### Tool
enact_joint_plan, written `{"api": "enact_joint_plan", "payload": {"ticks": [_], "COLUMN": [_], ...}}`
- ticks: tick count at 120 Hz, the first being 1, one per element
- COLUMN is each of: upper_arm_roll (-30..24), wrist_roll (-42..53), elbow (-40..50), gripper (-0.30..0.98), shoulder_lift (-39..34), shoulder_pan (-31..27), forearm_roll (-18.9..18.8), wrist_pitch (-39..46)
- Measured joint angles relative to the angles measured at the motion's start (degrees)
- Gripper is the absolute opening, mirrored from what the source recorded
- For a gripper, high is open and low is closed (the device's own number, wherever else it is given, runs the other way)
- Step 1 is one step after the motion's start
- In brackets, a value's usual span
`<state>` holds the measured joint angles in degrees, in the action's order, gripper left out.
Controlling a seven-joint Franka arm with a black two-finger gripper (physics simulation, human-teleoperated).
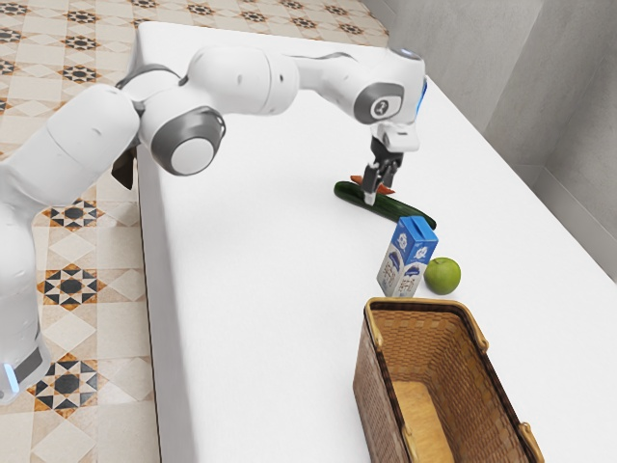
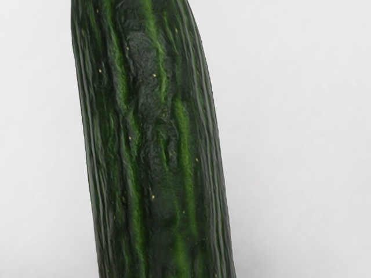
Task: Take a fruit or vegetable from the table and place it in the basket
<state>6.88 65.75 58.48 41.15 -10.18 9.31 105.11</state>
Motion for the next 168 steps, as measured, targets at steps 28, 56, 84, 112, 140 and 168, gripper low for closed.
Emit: {"api": "enact_joint_plan", "payload": {"ticks": [28,56,84,112,140,168], "upper_arm_roll": [0.0,0.0,-0.1,-0.1,-0.3,0.1], "wrist_roll": [0.6,0.9,0.9,0.7,0.5,0.0], "elbow": [0.3,0.4,0.4,0.5,-0.1,-0.2], "gripper": [0.68,0.63,0.24,0.24,0.22,0.22], "shoulder_lift": [1.5,1.8,1.7,1.6,-1.2,-12.0], "shoulder_pan": [0.0,0.0,0.1,0.1,0.4,1.5], "forearm_roll": [-0.1,-0.5,-0.7,-0.6,-0.5,-0.6], "wrist_pitch": [0.8,1.4,1.7,2.0,0.6,-3.9]}}
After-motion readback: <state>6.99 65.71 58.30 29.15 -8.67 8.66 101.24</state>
